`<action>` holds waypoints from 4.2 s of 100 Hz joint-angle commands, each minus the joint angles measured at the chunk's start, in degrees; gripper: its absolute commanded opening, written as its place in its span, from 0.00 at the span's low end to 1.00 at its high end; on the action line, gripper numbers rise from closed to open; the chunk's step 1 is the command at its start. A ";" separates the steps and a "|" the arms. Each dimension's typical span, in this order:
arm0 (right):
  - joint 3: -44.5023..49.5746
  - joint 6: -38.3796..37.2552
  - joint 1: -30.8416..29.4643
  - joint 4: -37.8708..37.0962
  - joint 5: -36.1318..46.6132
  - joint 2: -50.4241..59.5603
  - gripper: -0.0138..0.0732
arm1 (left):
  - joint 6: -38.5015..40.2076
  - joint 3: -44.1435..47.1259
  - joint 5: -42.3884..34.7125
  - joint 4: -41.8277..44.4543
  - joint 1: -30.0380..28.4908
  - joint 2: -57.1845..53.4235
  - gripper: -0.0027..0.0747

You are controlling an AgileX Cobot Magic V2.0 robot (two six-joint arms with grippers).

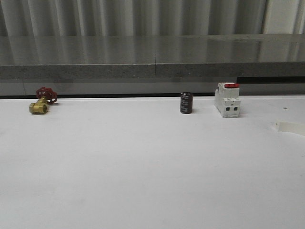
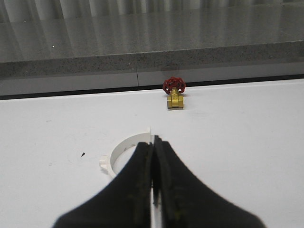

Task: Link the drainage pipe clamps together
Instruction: 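Lower the left gripper onto the white half-clamp and grasp its end, then carry the half-clamp with the left gripper to the table center and release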

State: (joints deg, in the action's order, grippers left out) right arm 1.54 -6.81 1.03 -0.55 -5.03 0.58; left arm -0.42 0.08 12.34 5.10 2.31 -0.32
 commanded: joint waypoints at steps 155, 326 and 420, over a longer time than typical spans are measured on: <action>-0.91 -0.05 -0.32 -0.51 4.45 1.11 0.08 | 2.56 -40.45 18.25 -1.55 -2.13 60.71 0.60; -0.91 -0.05 -0.32 -0.51 4.45 1.11 0.08 | 2.56 -78.87 38.12 -5.10 -8.99 108.61 0.01; -0.91 -0.05 -0.32 -0.51 4.45 1.11 0.08 | 16.67 -83.85 31.02 -15.22 22.33 115.08 0.02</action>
State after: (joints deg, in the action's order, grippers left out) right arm 1.54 -6.93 0.96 -0.55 -5.03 0.58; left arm 15.49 -82.25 45.24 -9.14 23.94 117.53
